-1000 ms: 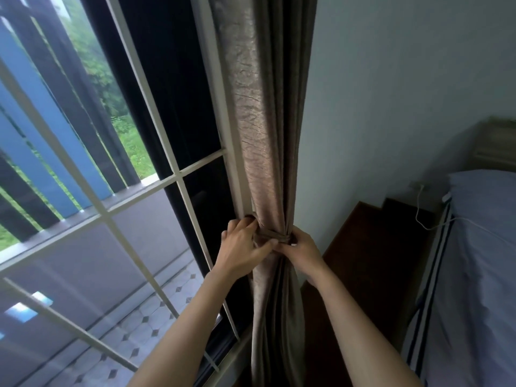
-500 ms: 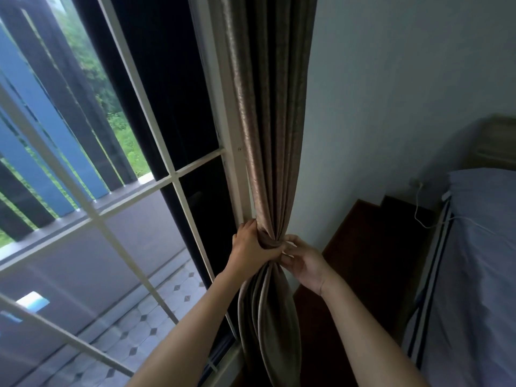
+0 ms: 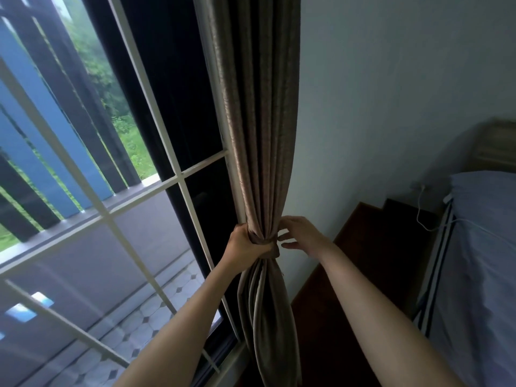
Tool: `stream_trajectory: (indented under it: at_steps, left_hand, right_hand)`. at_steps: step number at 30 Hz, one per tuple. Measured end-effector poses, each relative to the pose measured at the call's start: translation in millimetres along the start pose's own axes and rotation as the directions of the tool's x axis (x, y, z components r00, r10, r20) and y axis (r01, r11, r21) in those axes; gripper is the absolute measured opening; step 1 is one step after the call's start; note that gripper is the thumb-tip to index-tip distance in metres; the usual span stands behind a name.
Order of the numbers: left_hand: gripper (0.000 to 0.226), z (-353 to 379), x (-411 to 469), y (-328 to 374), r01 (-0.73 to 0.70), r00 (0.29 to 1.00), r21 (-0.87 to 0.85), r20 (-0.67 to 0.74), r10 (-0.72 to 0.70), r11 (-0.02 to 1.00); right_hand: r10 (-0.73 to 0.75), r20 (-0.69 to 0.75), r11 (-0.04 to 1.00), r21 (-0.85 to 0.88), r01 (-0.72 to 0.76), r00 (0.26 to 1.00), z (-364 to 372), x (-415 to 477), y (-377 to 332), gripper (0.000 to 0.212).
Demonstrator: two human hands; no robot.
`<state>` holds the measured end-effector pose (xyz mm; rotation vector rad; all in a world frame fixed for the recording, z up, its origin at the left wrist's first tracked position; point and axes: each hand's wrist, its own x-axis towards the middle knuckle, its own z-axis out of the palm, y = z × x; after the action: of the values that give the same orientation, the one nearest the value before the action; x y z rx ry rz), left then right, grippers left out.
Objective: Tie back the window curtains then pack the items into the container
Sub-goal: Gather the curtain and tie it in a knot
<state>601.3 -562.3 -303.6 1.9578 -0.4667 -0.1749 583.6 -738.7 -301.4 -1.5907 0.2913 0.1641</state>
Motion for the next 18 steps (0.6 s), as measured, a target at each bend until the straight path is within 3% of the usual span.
stream_trajectory:
  at_steps: [2, 5, 8, 11, 13, 14, 15, 18]
  left_hand:
    - [0.030, -3.9, -3.0, 0.8, 0.002, 0.999, -0.019, 0.048, -0.001, 1.000]
    - [0.026, -3.0, -9.9, 4.6, 0.010, 0.999, -0.047, 0.046, -0.008, 0.999]
    - [0.021, -1.0, -13.5, 6.8, 0.026, 0.999, -0.068, 0.033, -0.023, 0.997]
    - [0.024, -0.6, -15.3, 6.9, 0.025, 1.000, -0.049, 0.006, -0.025, 0.998]
    - [0.024, 0.9, -17.0, 5.2, 0.019, 1.000, -0.035, -0.014, -0.019, 0.999]
    - [0.023, 2.4, -18.7, 4.7, 0.013, 1.000, -0.023, -0.018, -0.013, 1.000]
    - [0.022, 3.9, -20.9, 4.8, 0.002, 1.000, -0.007, -0.020, -0.003, 1.000]
    - [0.019, 7.2, -24.2, 4.2, -0.021, 0.999, 0.028, -0.032, 0.022, 0.999]
  right_hand:
    - [0.083, 0.052, 0.996, -0.036, -0.081, 0.995, 0.3, 6.5, 2.8, 0.025]
    - [0.056, 0.039, 0.998, -0.026, -0.055, 0.998, 2.5, 12.1, -1.5, 0.008]
    - [0.048, -0.023, 0.952, 0.304, -0.039, 0.999, 6.2, 9.8, -13.9, 0.024]
    - [0.041, -0.041, 0.706, 0.708, 0.000, 0.998, 0.4, 2.9, -13.7, 0.040]
    - [0.073, -0.038, 0.522, 0.853, -0.006, 0.997, -2.7, -6.3, -7.5, 0.026]
    - [0.090, -0.035, 0.506, 0.862, -0.016, 0.995, -3.8, -11.0, -3.7, 0.019]
    - [0.096, -0.019, 0.557, 0.829, -0.038, 0.995, -5.0, -16.6, -1.5, 0.009]
    - [0.101, 0.073, 0.724, 0.678, -0.124, 0.992, -13.0, -21.7, 0.2, 0.023]
